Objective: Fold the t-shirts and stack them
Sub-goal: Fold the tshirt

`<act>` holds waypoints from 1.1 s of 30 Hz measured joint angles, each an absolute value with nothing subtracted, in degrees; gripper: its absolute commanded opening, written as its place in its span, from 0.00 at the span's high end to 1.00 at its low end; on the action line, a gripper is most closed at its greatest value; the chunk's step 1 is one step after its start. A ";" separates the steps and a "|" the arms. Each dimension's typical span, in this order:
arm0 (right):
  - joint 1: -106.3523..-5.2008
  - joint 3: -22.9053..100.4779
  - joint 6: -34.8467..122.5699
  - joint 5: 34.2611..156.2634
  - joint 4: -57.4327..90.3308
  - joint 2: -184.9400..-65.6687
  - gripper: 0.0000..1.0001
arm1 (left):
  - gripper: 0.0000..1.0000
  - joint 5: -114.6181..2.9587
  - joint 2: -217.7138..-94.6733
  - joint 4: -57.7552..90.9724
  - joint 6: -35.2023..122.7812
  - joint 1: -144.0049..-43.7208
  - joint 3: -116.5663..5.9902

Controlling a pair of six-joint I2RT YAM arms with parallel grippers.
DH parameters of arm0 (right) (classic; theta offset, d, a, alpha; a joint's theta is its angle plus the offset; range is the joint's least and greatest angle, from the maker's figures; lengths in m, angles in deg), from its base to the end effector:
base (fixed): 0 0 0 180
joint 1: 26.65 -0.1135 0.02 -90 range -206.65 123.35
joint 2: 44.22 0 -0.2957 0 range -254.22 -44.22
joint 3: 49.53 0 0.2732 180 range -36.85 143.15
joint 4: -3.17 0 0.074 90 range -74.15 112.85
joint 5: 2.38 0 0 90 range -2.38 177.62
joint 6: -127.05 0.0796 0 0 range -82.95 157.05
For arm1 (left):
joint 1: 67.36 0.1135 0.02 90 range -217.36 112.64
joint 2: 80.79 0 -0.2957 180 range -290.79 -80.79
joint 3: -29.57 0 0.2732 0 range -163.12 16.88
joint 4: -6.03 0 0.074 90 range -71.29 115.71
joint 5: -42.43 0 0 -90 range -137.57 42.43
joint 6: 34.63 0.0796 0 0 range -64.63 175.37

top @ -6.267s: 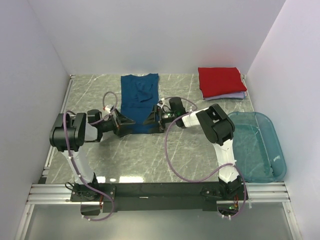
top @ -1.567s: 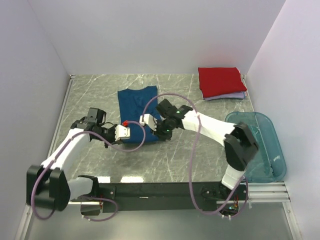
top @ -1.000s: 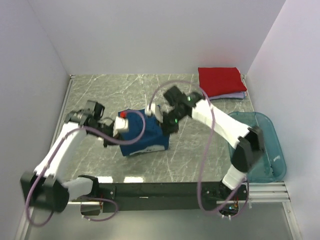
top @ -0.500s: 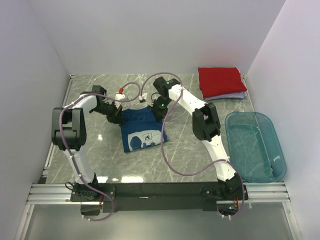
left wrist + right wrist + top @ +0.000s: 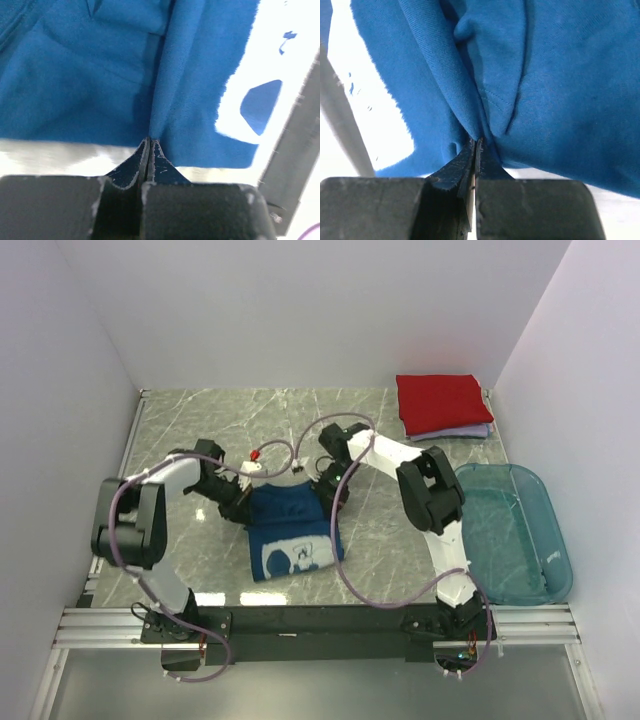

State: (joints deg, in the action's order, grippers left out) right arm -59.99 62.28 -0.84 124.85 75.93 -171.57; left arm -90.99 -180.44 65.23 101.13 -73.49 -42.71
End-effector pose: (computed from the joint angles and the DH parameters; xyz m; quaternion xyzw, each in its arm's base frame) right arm 0.3634 0.2967 0.1381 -0.5557 0.7676 0.3184 0.0267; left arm 0.3124 -0.0886 0.1478 0.4162 0.8302 -0.3384 0.1515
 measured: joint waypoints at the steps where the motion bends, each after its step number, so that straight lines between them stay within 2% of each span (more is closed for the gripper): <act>1: -60.25 59.79 -0.60 125.49 75.97 -169.96 1.00 | 0.99 -91.69 -178.24 66.26 101.80 -73.78 -41.42; 6: -61.26 55.55 -0.38 129.03 80.12 -162.74 1.00 | 0.99 -95.60 -169.54 75.05 107.01 -73.84 -39.96; 11: -60.54 64.71 -1.15 129.64 85.15 -159.01 1.00 | 0.99 -97.98 -168.36 81.43 108.06 -73.34 -47.67; 17: -58.11 79.03 -2.28 127.65 86.07 -168.34 1.00 | 0.99 -96.71 -179.31 74.59 103.31 -71.57 -54.23; 24: -57.39 77.02 -2.20 123.94 83.47 -178.61 1.00 | 0.92 -93.57 -192.25 66.13 95.99 -71.33 -55.59; 27: -57.39 74.74 -1.69 123.26 81.94 -178.41 1.00 | 0.87 -92.74 -192.82 64.62 93.85 -71.46 -55.59; 33: -57.39 73.52 -0.10 123.13 80.54 -177.67 0.95 | 0.55 -92.89 -192.29 64.34 93.80 -71.16 -55.59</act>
